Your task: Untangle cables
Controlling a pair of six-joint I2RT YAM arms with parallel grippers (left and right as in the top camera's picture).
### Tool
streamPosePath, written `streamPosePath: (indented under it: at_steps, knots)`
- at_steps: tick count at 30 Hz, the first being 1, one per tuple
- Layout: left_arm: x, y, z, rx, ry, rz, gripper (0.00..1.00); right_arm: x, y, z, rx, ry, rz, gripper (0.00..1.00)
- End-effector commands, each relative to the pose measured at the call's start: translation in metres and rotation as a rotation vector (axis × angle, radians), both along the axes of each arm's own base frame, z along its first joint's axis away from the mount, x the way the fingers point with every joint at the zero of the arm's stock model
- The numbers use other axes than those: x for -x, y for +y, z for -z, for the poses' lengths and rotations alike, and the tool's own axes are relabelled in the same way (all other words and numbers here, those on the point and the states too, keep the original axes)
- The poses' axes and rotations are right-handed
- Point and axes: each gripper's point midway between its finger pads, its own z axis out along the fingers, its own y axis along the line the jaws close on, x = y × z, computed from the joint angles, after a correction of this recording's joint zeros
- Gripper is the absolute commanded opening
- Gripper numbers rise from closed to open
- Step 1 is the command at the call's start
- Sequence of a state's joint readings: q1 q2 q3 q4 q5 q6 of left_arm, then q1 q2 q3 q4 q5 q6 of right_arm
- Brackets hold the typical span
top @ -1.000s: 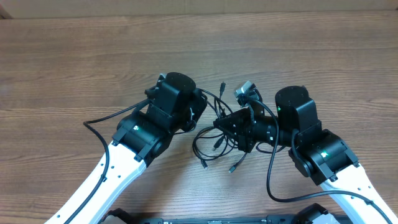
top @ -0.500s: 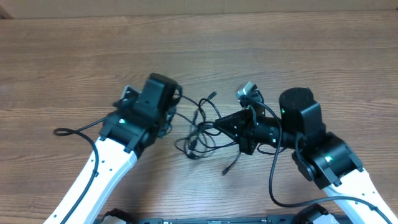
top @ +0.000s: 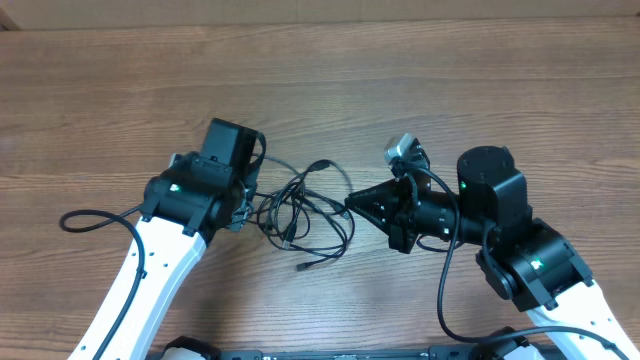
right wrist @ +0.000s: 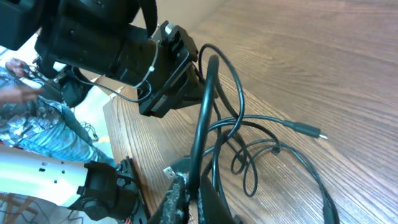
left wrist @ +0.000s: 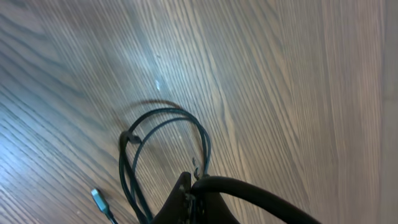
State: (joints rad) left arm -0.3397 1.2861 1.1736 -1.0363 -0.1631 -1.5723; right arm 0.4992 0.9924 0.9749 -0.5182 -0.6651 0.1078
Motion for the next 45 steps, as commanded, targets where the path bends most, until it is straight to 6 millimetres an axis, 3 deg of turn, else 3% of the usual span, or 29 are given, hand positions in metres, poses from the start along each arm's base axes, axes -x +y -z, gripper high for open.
streamPosePath:
  at_steps: [1, 6, 11, 13, 14, 16, 26, 34, 45]
  knots:
    - [-0.004, 0.019, -0.005, -0.041, -0.013, -0.067, 0.04, 0.007, -0.005, -0.013, -0.016, -0.046, 0.009, 0.04]
    - [-0.001, 0.031, -0.002, -0.03, 0.013, -0.102, 0.04, 0.006, -0.014, -0.012, 0.002, -0.046, 0.051, 0.04]
    - [-0.01, 0.012, -0.006, 0.007, -0.015, 0.06, 0.04, 0.003, -0.017, -0.005, 0.023, -0.023, 0.071, 0.04]
    - [-0.018, -0.001, -0.011, 0.023, -0.055, 0.177, 0.04, 0.002, -0.017, -0.001, 0.03, -0.01, 0.07, 0.11]
    - [-0.023, -0.009, -0.014, 0.038, -0.08, 0.237, 0.04, 0.001, -0.016, 0.001, 0.035, -0.002, 0.07, 0.24]
    - [-0.03, -0.021, -0.02, 0.047, -0.128, 0.331, 0.04, 0.0, -0.015, 0.006, 0.044, 0.013, 0.069, 0.34]
    - [-0.03, -0.06, -0.03, 0.0, -0.203, 0.507, 0.04, -0.012, -0.009, 0.026, 0.094, 0.028, 0.048, 0.53]
    - [-0.026, -0.07, -0.031, -0.114, -0.225, 0.53, 0.04, -0.018, -0.006, 0.046, 0.13, 0.093, 0.045, 0.54]
    - [-0.025, -0.073, -0.031, -0.102, -0.228, 0.537, 0.04, -0.018, -0.006, 0.076, 0.193, 0.207, 0.038, 0.5]
